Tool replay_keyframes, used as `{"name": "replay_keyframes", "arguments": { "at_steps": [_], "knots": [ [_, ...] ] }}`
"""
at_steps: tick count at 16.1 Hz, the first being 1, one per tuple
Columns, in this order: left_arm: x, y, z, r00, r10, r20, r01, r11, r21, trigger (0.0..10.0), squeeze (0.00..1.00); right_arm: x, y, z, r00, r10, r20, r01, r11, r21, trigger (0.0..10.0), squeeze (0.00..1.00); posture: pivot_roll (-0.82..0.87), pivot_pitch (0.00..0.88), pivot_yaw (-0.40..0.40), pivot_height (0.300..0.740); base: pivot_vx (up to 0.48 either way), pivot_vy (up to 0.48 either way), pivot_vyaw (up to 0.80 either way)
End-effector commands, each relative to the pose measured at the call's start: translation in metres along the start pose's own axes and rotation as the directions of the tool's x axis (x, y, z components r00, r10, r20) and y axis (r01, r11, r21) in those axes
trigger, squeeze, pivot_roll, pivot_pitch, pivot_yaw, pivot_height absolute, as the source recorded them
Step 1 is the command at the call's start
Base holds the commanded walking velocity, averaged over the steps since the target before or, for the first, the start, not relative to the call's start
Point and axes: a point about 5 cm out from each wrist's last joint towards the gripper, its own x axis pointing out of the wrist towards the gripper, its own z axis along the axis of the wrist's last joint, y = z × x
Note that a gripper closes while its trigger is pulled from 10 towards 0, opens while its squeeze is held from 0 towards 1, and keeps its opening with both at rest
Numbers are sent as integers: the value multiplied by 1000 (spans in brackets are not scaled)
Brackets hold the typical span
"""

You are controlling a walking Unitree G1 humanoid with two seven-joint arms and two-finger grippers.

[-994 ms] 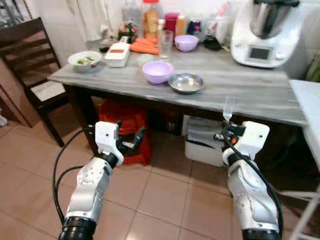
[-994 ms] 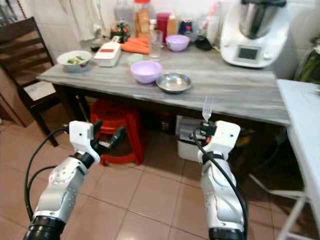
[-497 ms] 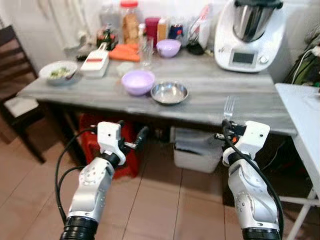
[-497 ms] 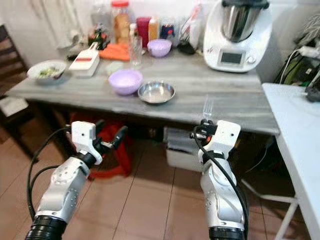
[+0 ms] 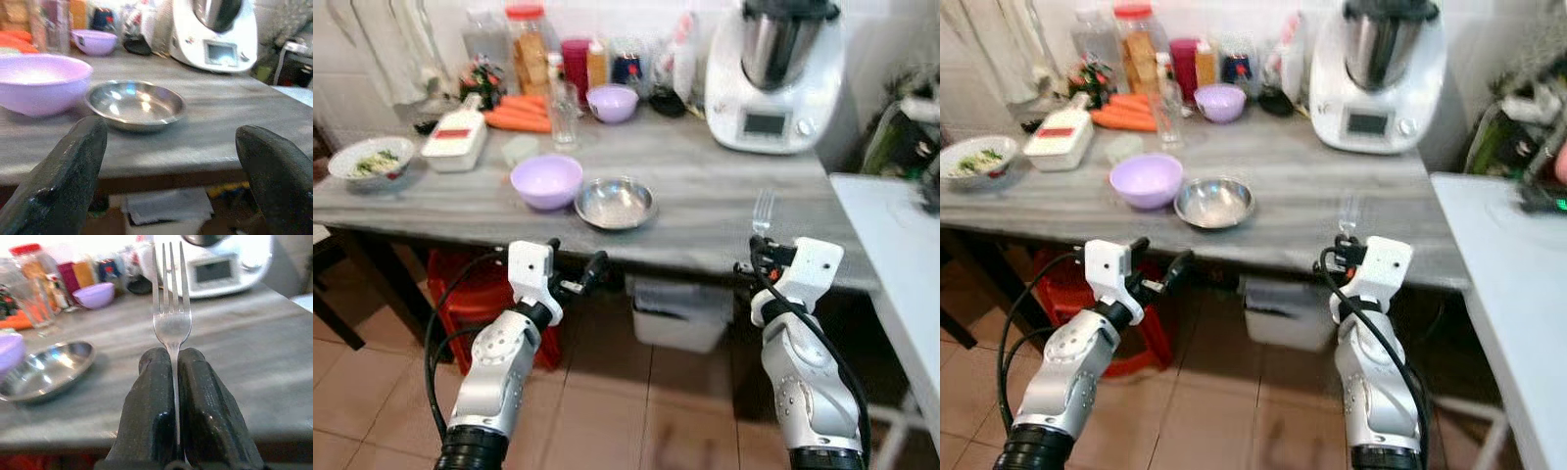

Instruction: Setting the table

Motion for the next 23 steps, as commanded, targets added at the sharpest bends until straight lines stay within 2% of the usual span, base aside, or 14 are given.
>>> {"name": "replay_keyframes", "arguments": {
  "at_steps": [1, 10, 14, 17, 19, 21, 23],
  "knots": [
    [-3, 9, 4, 1000, 20, 6, -20, 1000, 21, 10000, 0, 1, 12, 1, 999, 44, 5, -44, 999, 9, 10000, 0, -7, 0, -2, 740, 394, 0, 0],
    [-6, 9, 1, 1000, 29, -11, -29, 999, 27, 10000, 0, -1, 17, -5, 996, 86, -22, -85, 996, 18, 10000, 0, -3, 0, 2, 740, 343, 0, 0],
    [-19, 14, -3, 999, 36, -32, -35, 999, 37, 10000, 0, -4, 16, -9, 996, 84, -35, -83, 996, 20, 10000, 0, -5, 0, 6, 740, 0, 0, 0],
    [-30, 11, -7, 999, 22, -45, -19, 999, 49, 10000, 0, -6, 20, -15, 992, 113, -59, -112, 994, 11, 10000, 0, -2, 0, 9, 740, 0, 0, 0],
    [-43, 2, -15, 989, -106, -105, 113, 992, 64, 10000, 0, -4, 22, -20, 991, 92, -92, -86, 994, 66, 10000, 0, 0, 0, 9, 740, 0, 0, 0],
    [-55, -4, -19, 962, -219, -160, 231, 971, 59, 10000, 0, 2, 23, -20, 990, 90, -104, -85, 995, 57, 10000, 0, 2, 0, 12, 740, 0, 0, 0],
    [-64, -5, -19, 941, -276, -196, 292, 955, 57, 10000, 0, 13, 23, -19, 990, 54, -130, -46, 997, 66, 10000, 0, 5, 0, 10, 740, 0, 0, 0]
  ]
}}
